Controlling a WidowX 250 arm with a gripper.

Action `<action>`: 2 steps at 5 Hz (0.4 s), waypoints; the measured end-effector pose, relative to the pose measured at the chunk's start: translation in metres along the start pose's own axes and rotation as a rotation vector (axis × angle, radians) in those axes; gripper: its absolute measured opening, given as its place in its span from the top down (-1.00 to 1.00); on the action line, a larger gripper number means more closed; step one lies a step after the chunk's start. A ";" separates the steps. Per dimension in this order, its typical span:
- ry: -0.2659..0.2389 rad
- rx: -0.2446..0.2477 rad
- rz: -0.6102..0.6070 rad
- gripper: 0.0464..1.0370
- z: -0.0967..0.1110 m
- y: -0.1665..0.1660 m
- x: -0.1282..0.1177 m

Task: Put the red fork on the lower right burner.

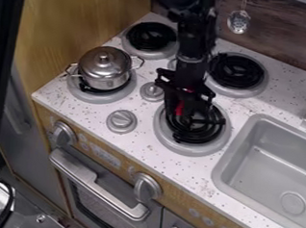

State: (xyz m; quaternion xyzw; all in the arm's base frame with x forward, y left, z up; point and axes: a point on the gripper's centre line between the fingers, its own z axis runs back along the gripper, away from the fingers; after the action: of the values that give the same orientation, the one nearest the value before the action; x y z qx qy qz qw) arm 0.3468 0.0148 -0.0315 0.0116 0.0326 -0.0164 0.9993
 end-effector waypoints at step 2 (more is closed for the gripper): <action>0.053 -0.018 0.039 0.19 -0.015 -0.006 -0.011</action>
State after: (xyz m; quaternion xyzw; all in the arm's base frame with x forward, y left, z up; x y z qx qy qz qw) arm 0.3344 0.0092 -0.0460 0.0036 0.0591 0.0035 0.9982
